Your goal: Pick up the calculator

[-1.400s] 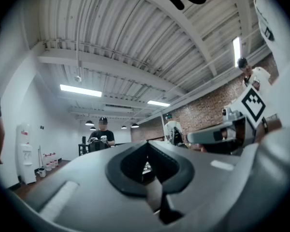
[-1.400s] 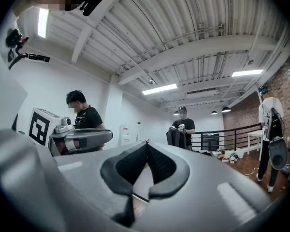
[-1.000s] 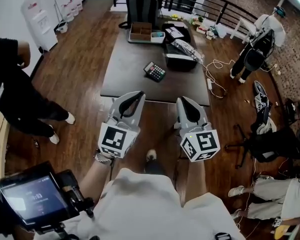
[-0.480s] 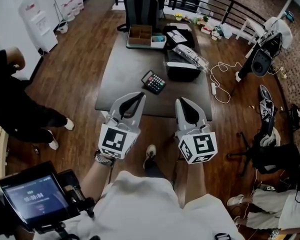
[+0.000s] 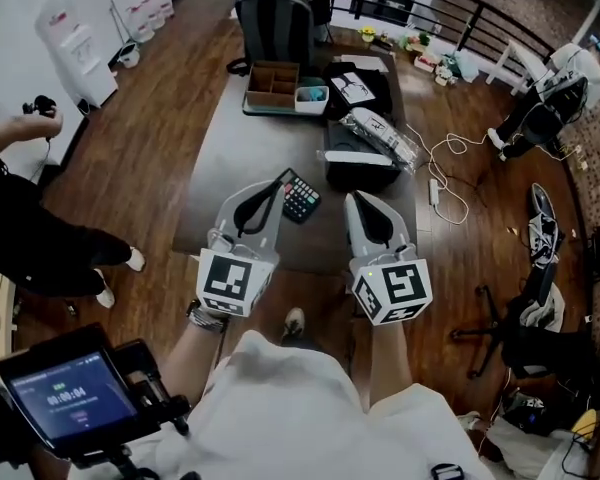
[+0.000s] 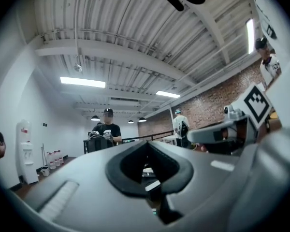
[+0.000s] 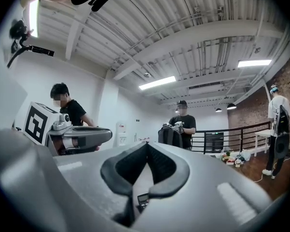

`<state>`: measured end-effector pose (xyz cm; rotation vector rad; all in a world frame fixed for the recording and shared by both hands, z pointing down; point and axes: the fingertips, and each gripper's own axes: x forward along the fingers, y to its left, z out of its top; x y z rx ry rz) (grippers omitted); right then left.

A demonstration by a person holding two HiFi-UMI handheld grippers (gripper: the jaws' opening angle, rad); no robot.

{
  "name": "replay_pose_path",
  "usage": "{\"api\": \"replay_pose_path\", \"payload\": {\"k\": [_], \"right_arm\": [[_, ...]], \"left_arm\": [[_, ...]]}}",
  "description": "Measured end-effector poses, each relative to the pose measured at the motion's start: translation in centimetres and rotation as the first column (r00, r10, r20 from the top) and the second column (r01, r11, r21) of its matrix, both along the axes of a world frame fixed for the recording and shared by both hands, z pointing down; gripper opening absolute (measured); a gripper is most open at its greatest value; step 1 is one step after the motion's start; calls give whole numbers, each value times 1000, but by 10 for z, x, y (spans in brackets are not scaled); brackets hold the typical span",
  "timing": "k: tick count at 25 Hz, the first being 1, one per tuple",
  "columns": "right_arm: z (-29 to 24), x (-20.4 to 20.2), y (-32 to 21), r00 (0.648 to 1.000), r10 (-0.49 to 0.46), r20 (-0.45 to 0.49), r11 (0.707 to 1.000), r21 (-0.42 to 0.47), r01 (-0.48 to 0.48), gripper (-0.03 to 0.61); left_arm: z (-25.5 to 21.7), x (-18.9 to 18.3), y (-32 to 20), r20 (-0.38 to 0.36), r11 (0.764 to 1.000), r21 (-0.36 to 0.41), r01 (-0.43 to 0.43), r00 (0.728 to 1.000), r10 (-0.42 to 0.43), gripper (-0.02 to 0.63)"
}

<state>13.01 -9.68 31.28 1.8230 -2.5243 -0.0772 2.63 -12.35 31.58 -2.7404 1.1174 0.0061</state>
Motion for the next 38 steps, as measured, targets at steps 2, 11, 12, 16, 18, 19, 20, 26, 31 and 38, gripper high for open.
{"api": "replay_pose_path", "payload": {"k": [2,11,12,16,18,19,20,26,31,38], "right_arm": [[0,9,-15,1000,-6,0,1000,-4,6,2],[3,28,-56,999,-39,30,999,-17,39,2],[4,27,-59,999,-42,29,999,-16,42,2],[4,28,-63,999,-43,30,999,-15,43,2],[5,31,-61,999,-33,37,999,-16,34,2],[6,31,-61,999,-29,37,999,-17,30,2],[6,30,-62,999,-27,35,999,-18,27,2],[5,21,-75,999,-7,33,999,-31,8,2],[12,13,-76,999,-20,26,999,-42,21,2],[22,-6,-98,999,-50,4,996,-79,50,83]], "left_arm": [[4,13,-14,-1,1000,-17,-10,1000,10,-12],[6,35,-51,-6,999,-51,5,1000,-5,-15],[7,34,-56,-13,998,-57,9,1000,-10,-15],[2,31,-61,-45,998,-59,21,999,-24,-15],[3,31,-60,-30,999,-50,15,999,-17,-14],[4,31,-60,-22,999,-47,12,1000,-13,-14],[5,29,-61,-16,999,-46,7,1000,-7,-12],[5,19,-74,-18,999,-46,-12,1000,11,-12],[14,16,-74,-2,998,-61,-12,1000,12,22],[26,12,-97,7,995,-98,-19,1000,20,35]]}}
